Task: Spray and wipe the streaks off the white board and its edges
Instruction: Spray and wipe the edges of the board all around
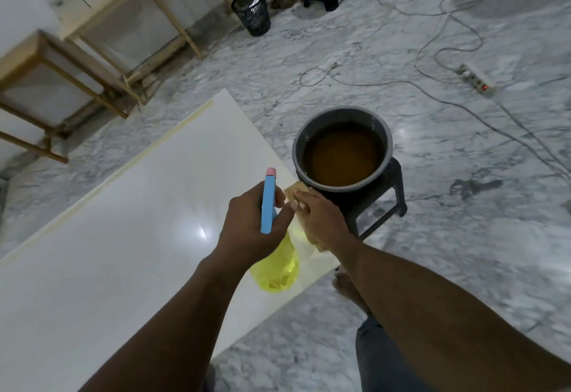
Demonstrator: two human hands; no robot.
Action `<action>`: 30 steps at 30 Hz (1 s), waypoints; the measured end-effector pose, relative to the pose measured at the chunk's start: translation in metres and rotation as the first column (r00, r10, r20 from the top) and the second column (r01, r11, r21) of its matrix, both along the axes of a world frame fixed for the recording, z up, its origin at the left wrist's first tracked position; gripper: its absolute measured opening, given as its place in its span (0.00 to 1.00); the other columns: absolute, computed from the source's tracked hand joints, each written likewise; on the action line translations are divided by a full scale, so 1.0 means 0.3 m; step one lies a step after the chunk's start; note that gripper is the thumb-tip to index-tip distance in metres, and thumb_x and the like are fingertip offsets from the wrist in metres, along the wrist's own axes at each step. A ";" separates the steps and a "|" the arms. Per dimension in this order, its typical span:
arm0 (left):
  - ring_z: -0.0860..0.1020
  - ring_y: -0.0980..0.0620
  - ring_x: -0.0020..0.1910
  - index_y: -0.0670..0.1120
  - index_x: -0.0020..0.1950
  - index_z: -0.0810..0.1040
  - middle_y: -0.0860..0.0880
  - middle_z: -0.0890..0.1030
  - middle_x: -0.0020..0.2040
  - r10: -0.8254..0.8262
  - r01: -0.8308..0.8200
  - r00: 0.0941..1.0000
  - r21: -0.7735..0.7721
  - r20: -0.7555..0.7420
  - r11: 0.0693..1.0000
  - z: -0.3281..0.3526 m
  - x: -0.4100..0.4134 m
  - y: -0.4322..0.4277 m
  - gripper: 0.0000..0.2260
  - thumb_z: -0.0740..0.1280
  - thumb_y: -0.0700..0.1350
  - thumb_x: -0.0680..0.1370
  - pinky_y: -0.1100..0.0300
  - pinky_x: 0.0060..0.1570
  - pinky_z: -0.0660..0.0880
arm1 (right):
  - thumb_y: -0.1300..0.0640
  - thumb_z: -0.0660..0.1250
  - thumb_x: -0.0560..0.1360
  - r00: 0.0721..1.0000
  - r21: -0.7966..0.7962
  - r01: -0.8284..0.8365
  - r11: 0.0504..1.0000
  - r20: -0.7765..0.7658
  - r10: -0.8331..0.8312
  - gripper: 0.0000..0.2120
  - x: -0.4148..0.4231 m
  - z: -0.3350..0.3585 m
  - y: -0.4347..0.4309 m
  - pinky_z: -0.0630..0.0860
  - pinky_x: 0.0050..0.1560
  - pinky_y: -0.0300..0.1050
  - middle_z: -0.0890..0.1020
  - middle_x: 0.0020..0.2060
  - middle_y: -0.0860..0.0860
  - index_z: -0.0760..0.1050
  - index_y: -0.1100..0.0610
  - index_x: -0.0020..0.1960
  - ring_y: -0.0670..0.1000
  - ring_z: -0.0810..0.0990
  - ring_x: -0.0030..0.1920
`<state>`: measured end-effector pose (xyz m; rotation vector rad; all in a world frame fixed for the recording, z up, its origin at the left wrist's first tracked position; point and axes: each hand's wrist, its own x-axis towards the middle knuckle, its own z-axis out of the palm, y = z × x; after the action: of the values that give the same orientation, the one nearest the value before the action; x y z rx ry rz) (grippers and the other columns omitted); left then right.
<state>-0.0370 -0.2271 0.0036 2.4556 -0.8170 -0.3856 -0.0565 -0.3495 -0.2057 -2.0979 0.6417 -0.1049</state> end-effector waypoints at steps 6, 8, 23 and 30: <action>0.85 0.46 0.40 0.48 0.51 0.78 0.48 0.85 0.43 -0.022 0.021 1.000 0.012 0.018 1.000 0.004 -0.203 0.040 0.10 0.74 0.53 0.80 0.66 0.40 0.75 | 0.48 0.60 0.83 0.998 0.001 0.026 1.000 0.057 -0.026 0.16 -0.233 0.017 0.026 0.73 0.65 0.48 0.78 0.67 0.48 0.73 0.46 0.70 0.51 0.76 0.66; 0.85 0.46 0.39 0.48 0.51 0.78 0.49 0.85 0.42 -0.022 0.022 0.999 -0.016 0.028 1.000 0.001 -0.263 0.057 0.11 0.73 0.55 0.79 0.68 0.39 0.74 | 0.49 0.60 0.82 0.996 0.002 0.054 0.999 0.065 -0.054 0.15 -0.317 0.028 0.038 0.77 0.62 0.48 0.81 0.63 0.47 0.74 0.46 0.68 0.51 0.79 0.62; 0.86 0.43 0.43 0.49 0.48 0.77 0.46 0.85 0.44 0.074 -0.075 0.996 -0.020 -0.047 0.997 0.173 -0.361 0.005 0.10 0.74 0.52 0.80 0.48 0.48 0.81 | 0.49 0.54 0.82 0.883 0.896 0.425 0.130 -0.378 -0.279 0.23 -0.675 0.308 -0.193 0.81 0.52 0.56 0.83 0.46 0.64 0.76 0.66 0.62 0.64 0.82 0.49; 0.81 0.51 0.40 0.53 0.47 0.77 0.51 0.81 0.42 0.048 -0.045 0.996 0.035 -0.074 0.998 0.162 -0.233 -0.282 0.08 0.74 0.52 0.80 0.58 0.40 0.77 | 0.46 0.54 0.83 0.859 0.942 0.333 0.048 -0.282 -0.427 0.23 -0.556 0.535 -0.495 0.76 0.59 0.57 0.84 0.46 0.58 0.73 0.60 0.69 0.59 0.81 0.49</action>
<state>-0.1069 -0.3117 0.0523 2.4705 -0.7264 -0.4743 -0.2233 -0.4979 -0.0452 -0.5321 0.8826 -0.0323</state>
